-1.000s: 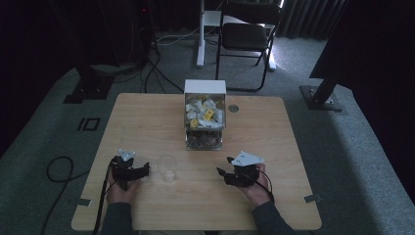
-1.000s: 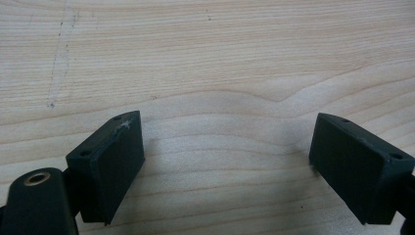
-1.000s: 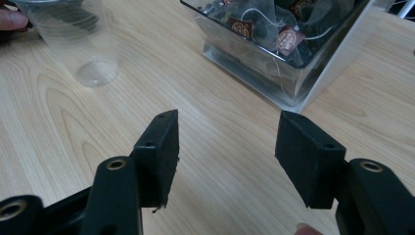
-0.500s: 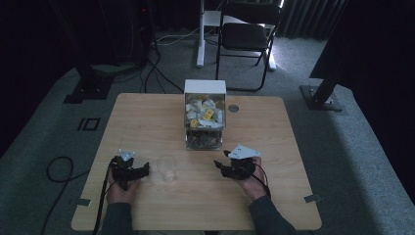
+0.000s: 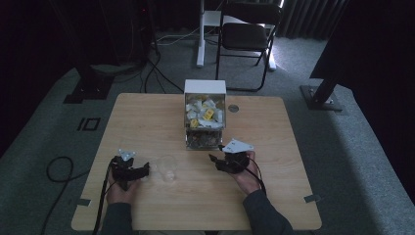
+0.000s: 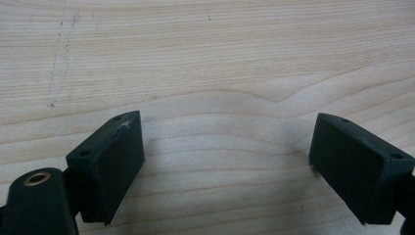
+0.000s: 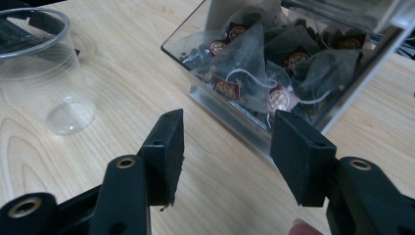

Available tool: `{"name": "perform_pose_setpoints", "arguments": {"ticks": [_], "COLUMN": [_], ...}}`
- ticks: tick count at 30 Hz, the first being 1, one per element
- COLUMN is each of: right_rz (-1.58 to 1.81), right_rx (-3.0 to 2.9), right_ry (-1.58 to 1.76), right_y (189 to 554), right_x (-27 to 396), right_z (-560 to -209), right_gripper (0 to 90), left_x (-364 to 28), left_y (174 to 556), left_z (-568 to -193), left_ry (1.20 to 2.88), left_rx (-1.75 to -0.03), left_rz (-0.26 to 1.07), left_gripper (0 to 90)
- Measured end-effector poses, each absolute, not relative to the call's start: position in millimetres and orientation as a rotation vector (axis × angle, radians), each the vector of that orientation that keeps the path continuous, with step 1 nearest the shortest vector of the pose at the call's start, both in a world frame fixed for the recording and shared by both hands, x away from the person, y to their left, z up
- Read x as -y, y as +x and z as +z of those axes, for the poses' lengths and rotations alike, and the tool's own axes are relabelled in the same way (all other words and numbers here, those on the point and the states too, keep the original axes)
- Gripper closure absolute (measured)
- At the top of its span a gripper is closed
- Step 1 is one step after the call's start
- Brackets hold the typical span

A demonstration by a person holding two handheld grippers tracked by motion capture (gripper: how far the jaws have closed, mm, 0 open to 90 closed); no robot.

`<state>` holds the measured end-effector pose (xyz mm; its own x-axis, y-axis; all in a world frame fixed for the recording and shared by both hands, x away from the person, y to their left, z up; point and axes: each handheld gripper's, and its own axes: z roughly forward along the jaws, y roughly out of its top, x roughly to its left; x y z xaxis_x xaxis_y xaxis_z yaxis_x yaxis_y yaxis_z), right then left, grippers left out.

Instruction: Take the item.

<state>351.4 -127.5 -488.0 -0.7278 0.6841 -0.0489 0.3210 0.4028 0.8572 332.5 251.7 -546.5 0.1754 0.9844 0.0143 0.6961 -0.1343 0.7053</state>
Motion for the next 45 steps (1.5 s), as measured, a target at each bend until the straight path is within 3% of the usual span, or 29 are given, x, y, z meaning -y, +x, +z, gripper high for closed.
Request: {"name": "perform_pose_setpoints", "arguments": {"ticks": [21,45], "right_rz": [1.219,1.254], "right_rx": [-2.302,-2.292], "right_ry": [0.893,0.814], "right_y": [377,354], "right_x": [101,112], "right_z": [-495,-482], "right_gripper": [52.4,66.3], "left_x": [-252,-252], "left_y": [332,332], "left_z": [-547,-547], "left_ry": [1.897,1.897], "left_rx": [-1.579,-1.579], "left_rz": [0.667,0.668], "left_gripper": [13.5,13.5]}}
